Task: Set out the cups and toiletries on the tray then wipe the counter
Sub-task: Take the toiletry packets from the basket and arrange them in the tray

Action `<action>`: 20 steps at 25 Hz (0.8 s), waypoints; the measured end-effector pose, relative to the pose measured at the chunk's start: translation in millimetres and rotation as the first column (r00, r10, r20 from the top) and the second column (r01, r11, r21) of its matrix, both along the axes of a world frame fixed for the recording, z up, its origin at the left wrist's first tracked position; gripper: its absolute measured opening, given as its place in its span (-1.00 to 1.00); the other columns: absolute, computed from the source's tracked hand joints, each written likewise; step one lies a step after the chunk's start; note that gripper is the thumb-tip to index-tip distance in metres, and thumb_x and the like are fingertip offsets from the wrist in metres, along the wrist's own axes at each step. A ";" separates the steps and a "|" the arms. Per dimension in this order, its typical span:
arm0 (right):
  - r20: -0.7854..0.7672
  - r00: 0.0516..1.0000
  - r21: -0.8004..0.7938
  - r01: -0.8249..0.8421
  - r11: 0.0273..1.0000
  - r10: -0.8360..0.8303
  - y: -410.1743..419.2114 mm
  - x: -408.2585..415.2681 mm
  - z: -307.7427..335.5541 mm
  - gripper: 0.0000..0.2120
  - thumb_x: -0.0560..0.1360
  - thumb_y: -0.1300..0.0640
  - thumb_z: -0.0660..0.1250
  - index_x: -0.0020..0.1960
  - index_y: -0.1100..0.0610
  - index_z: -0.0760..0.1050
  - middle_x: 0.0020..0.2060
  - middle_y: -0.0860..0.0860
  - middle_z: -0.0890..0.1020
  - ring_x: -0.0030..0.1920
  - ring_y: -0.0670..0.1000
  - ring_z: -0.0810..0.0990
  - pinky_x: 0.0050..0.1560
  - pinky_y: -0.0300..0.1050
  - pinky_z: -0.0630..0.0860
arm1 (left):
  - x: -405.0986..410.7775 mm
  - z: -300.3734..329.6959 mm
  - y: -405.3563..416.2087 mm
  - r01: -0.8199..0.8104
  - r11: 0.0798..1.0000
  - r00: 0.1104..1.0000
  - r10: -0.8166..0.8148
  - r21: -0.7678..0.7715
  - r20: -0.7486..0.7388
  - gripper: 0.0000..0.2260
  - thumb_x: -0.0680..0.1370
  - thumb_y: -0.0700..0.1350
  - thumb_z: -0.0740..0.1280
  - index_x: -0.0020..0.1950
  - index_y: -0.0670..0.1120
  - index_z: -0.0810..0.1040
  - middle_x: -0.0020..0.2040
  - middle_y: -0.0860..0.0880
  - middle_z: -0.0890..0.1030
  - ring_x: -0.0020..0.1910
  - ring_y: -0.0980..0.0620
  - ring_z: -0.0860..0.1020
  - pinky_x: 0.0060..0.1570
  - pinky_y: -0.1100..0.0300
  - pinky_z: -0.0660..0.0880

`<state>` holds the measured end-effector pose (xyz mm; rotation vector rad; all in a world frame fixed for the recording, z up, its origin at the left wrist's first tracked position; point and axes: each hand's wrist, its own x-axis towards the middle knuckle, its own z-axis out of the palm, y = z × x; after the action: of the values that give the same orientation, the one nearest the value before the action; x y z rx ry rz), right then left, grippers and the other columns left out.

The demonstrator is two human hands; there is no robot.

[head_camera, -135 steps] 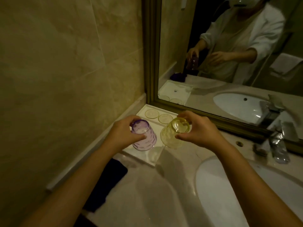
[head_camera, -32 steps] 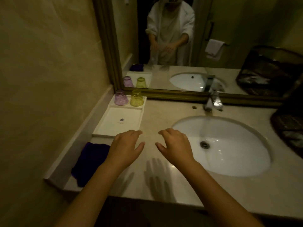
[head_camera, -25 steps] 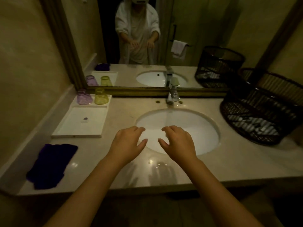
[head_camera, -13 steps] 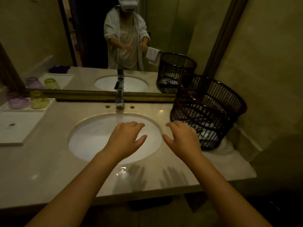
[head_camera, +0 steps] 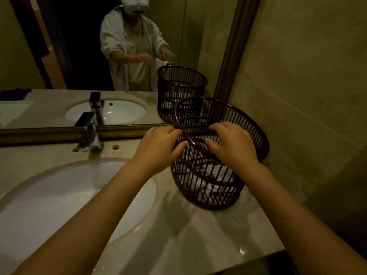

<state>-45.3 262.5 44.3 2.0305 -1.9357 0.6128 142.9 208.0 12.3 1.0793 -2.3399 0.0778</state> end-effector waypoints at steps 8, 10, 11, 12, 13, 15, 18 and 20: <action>0.032 0.998 0.320 -0.054 0.946 0.046 -89.7 -71.0 -12.2 -0.61 0.42 -0.05 0.37 0.20 0.02 0.46 0.11 0.01 0.58 0.06 0.02 0.55 -0.04 -0.06 0.51 | -51.7 -25.4 -42.7 0.091 0.993 0.995 -0.093 0.080 0.033 -0.51 0.51 0.21 0.06 0.22 -0.06 0.50 0.16 -0.06 0.58 0.19 -0.03 0.48 0.23 0.05 0.32; 0.111 0.988 0.517 -0.147 0.843 0.105 -118.5 -91.5 -24.5 -0.62 0.40 -0.02 0.40 0.19 0.00 0.48 0.09 -0.03 0.59 0.03 -0.03 0.55 -0.08 -0.18 0.47 | -52.0 -38.3 -42.0 0.090 0.990 0.996 -0.090 0.109 -0.008 -0.52 0.51 0.22 0.05 0.20 -0.05 0.52 0.17 -0.05 0.59 0.25 -0.02 0.45 0.32 -0.01 0.25; 0.151 0.977 0.616 -0.211 0.759 0.149 -134.3 -99.0 -31.9 -0.63 0.39 0.00 0.42 0.17 -0.01 0.49 0.04 -0.07 0.58 0.00 -0.08 0.54 -0.10 -0.25 0.44 | -51.9 -43.3 -41.8 0.090 0.990 0.996 -0.086 0.107 -0.035 -0.53 0.52 0.21 0.05 0.19 -0.05 0.52 0.17 -0.04 0.59 0.28 -0.01 0.43 0.34 -0.04 0.23; 0.176 0.965 0.700 -0.262 0.665 0.195 -150.3 -103.0 -39.7 -0.64 0.38 0.02 0.43 0.16 -0.03 0.49 -0.02 -0.13 0.56 -0.03 -0.12 0.53 -0.14 -0.32 0.42 | -52.0 -47.6 -41.5 0.088 0.991 0.994 -0.081 0.101 -0.068 -0.54 0.53 0.20 0.04 0.19 -0.05 0.51 0.19 -0.04 0.58 0.31 0.00 0.40 0.36 -0.05 0.21; 0.186 0.954 0.771 -0.291 0.567 0.237 -167.0 -104.7 -49.4 -0.65 0.38 0.03 0.44 0.15 -0.03 0.50 -0.06 -0.16 0.55 -0.06 -0.14 0.53 -0.18 -0.35 0.40 | -53.5 -52.6 -41.4 0.081 0.991 0.992 -0.070 0.106 -0.105 -0.54 0.54 0.20 0.03 0.20 -0.04 0.50 0.21 -0.04 0.56 0.35 0.02 0.35 0.39 -0.05 0.16; 0.145 0.935 0.871 -0.276 0.406 0.323 -195.0 -103.2 -75.2 -0.64 0.38 0.04 0.44 0.16 0.00 0.50 -0.05 -0.12 0.55 -0.04 -0.10 0.52 -0.13 -0.30 0.44 | -56.9 -60.3 -38.9 0.072 0.988 0.980 -0.044 0.137 -0.196 -0.54 0.55 0.20 0.00 0.23 -0.02 0.48 0.29 0.01 0.49 0.43 0.08 0.23 0.44 0.00 0.02; 0.008 0.873 0.943 -0.169 0.286 0.487 -221.4 -94.3 -123.8 -0.62 0.40 0.04 0.42 0.19 0.07 0.49 0.08 0.01 0.53 0.02 -0.01 0.48 0.05 -0.11 0.47 | -61.0 -66.1 -33.9 0.073 0.984 0.958 -0.024 0.163 -0.287 -0.55 0.56 0.21 -0.02 0.24 0.00 0.46 0.36 0.06 0.40 0.48 0.07 0.16 0.48 -0.04 -0.07; 0.025 0.851 0.951 -0.181 0.249 0.524 -229.8 -87.5 -150.1 -0.63 0.42 0.06 0.40 0.19 0.11 0.49 0.13 0.06 0.54 0.04 0.02 0.50 0.02 -0.12 0.46 | -62.6 -67.4 -34.6 0.049 0.985 0.957 0.001 0.163 -0.290 -0.56 0.57 0.20 -0.02 0.25 0.01 0.45 0.38 0.03 0.40 0.48 0.03 0.17 0.47 -0.12 -0.07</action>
<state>-132.8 32.7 -105.8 3.0072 -1.7165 -1.0884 80.3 173.4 -55.1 1.0622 -2.1217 -0.2756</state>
